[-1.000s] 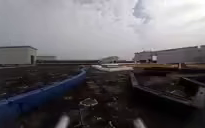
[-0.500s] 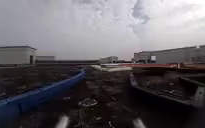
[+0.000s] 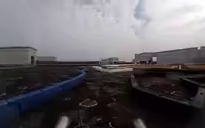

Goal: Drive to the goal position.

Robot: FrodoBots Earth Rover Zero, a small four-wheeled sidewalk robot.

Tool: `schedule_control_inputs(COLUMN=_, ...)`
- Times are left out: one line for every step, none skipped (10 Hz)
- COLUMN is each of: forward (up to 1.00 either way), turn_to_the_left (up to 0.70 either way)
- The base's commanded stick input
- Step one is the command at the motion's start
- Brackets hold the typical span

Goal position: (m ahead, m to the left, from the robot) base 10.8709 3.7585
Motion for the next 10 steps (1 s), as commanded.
schedule_control_inputs(forward=0.70, turn_to_the_left=0.00)
schedule_control_inputs(forward=0.70, turn_to_the_left=0.00)
schedule_control_inputs(forward=0.70, turn_to_the_left=0.00)
schedule_control_inputs(forward=0.70, turn_to_the_left=0.00)
schedule_control_inputs(forward=0.70, turn_to_the_left=0.00)
schedule_control_inputs(forward=0.70, turn_to_the_left=0.00)
schedule_control_inputs(forward=0.70, turn_to_the_left=0.00)
schedule_control_inputs(forward=0.70, turn_to_the_left=0.00)
schedule_control_inputs(forward=0.70, turn_to_the_left=0.00)
schedule_control_inputs(forward=0.70, turn_to_the_left=0.00)
